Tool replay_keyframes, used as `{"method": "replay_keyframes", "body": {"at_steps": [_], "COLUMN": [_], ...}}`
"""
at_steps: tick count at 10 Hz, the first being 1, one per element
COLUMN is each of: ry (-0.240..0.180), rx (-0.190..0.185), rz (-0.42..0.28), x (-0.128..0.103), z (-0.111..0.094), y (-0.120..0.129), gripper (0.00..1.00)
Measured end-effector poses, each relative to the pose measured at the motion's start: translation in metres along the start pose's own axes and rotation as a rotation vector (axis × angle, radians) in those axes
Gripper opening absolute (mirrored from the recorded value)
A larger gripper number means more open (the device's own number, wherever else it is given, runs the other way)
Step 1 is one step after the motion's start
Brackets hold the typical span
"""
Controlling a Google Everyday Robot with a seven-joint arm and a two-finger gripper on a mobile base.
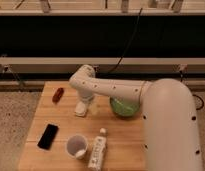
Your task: Wipe the white sponge on the table
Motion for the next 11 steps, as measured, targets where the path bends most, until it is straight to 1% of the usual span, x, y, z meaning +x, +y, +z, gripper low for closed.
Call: {"method": "replay_keyframes", "body": {"at_steps": [4, 6, 7, 9, 11], "ry": [-0.005, -0.003, -0.011, -0.009, -0.015], "rx": [-0.048, -0.061, -0.067, -0.077, -0.086], "rz": [-0.037, -0.05, -0.054, -0.055, -0.063], "x": [-0.007, -0.011, -0.016, -0.013, -0.016], "z": [0.021, 0.028, 0.03, 0.035, 0.04], "y": [-0.01, -0.017, -0.018, -0.015, -0.015], "gripper": [0.8, 0.8, 0.8, 0.8, 0.8]}}
